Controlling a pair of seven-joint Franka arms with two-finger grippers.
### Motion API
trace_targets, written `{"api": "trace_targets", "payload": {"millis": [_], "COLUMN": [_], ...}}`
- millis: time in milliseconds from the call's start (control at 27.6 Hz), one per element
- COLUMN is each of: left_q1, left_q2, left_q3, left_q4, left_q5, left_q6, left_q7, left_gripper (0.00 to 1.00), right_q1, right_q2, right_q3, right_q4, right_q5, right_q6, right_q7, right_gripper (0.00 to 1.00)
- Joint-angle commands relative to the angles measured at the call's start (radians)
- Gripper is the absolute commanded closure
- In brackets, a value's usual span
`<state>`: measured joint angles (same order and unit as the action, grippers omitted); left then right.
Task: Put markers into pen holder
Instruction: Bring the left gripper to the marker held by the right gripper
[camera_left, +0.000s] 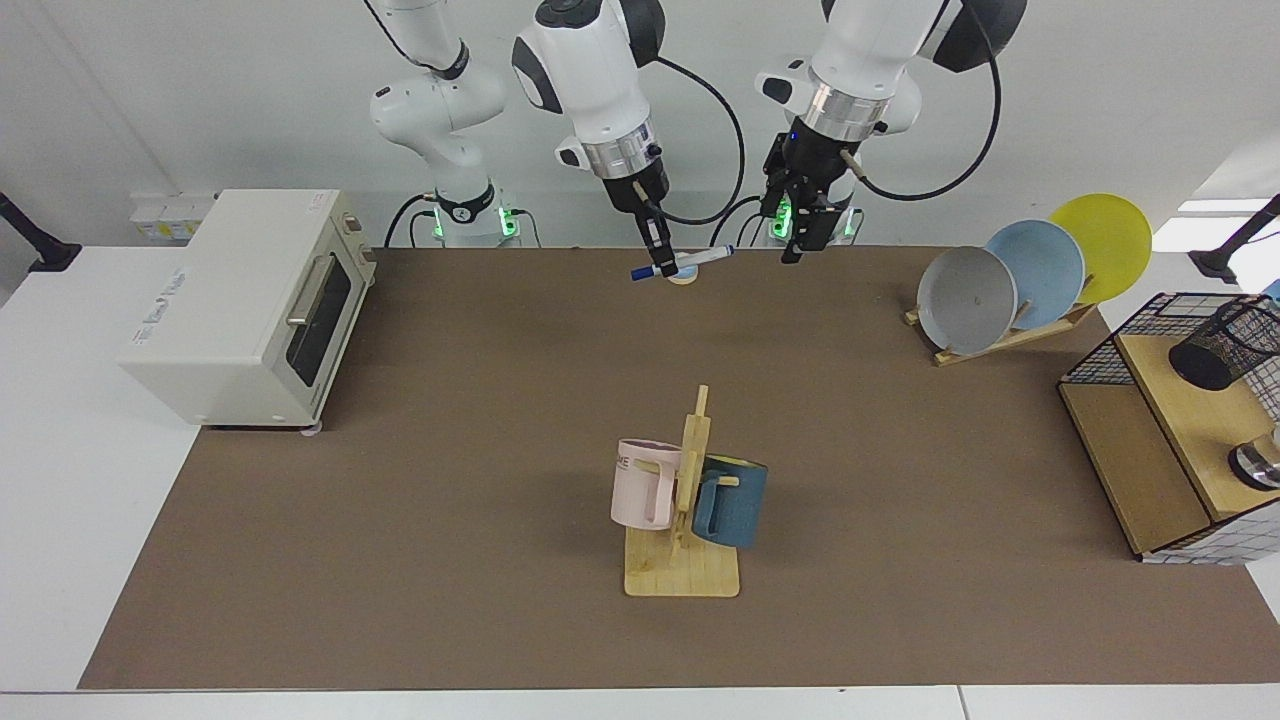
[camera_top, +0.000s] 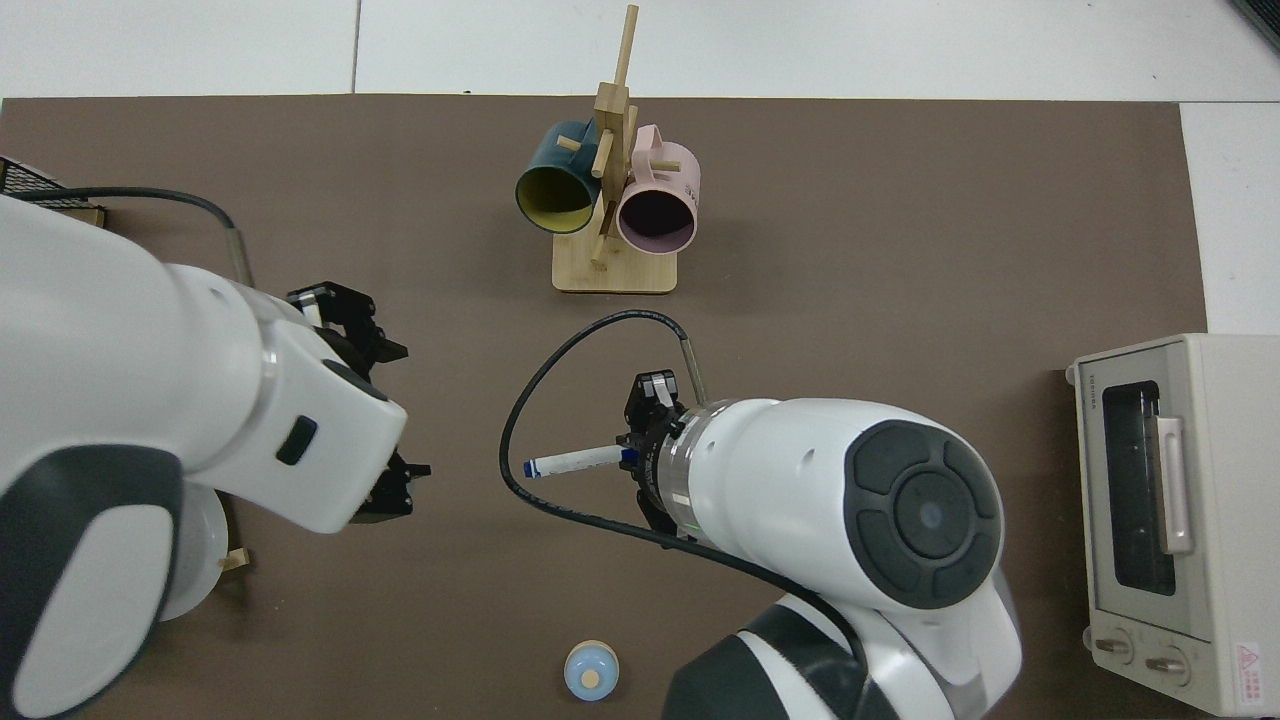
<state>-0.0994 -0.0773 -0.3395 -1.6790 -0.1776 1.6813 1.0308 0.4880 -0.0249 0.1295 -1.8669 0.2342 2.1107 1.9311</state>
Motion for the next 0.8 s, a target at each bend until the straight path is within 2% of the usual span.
{"api": "trace_targets", "payload": {"millis": [0,181,290,762], "left_q1": [-0.052,-0.089,-0.103,-0.128], "left_q2": [-0.021,-0.019,-0.018,-0.004], "left_q3": [0.014,0.014,0.014,0.013], "left_q4": [-0.068,-0.116,-0.134,-0.154], "left_q5": [-0.019,-0.031,-0.033,-0.049], "left_q6": [0.058,0.118,0.164,0.224], "left_q7": [0.005,-0.015,-0.023,-0.060], "left_gripper": [0.08,0.09,0.13,0.20], "right_q1": [0.001,0.003,0.003,0.003], "right_q2": [0.008,0.008,0.008,0.010], "right_q3": [-0.002,-0.002,-0.002,-0.002], "right_q4": [0.014,0.014,0.014,0.022], "right_q5": [0.016,0.013,0.011,0.007], "right_q6": [0.008,0.005,0.003,0.000], "right_q7": [-0.058,-0.080,-0.089,-0.093], "right_gripper": [1.00,1.00,1.00,1.00]}}
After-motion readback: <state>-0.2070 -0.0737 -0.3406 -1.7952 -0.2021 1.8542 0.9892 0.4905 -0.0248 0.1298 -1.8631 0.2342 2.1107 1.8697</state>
